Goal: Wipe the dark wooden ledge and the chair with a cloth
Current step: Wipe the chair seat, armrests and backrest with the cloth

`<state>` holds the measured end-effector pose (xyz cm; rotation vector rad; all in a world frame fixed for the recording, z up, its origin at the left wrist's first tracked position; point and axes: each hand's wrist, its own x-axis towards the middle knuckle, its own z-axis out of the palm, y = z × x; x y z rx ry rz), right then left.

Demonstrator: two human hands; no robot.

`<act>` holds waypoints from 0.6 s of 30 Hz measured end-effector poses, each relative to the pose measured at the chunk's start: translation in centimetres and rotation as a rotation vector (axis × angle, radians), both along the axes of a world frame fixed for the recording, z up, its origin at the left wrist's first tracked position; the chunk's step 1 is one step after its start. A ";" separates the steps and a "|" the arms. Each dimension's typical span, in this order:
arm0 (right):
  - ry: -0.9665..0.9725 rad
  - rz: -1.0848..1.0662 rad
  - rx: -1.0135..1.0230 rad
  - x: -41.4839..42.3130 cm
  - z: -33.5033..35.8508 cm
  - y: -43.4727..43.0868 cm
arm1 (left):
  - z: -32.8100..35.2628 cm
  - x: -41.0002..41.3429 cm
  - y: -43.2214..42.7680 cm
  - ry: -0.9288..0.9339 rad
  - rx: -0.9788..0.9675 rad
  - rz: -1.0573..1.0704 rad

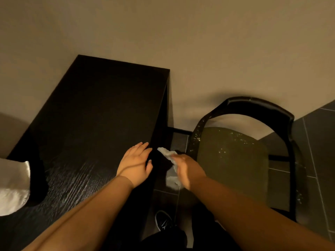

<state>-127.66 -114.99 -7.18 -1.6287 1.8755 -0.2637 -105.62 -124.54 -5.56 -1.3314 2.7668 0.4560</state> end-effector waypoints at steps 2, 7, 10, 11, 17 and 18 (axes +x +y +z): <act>-0.064 -0.052 0.099 -2.6 -0.3 2.0 | 0.1 -1.5 -0.1 -0.009 -0.021 -0.067; -0.071 -0.139 0.345 -7.9 0.5 5.0 | -0.9 -6.6 1.9 0.021 0.015 -0.245; -0.022 -0.226 0.376 -11.0 -1.1 8.0 | -2.8 -9.5 4.6 0.023 0.092 -0.303; -0.001 -0.275 0.365 -12.0 -2.2 8.9 | -3.7 -10.4 5.6 0.024 0.124 -0.313; -0.029 -0.432 0.372 -16.7 -10.2 12.6 | -9.9 -15.1 11.6 -0.010 0.227 -0.432; -0.035 -0.451 0.361 -17.2 -11.3 12.9 | -11.1 -15.6 12.6 -0.044 0.236 -0.446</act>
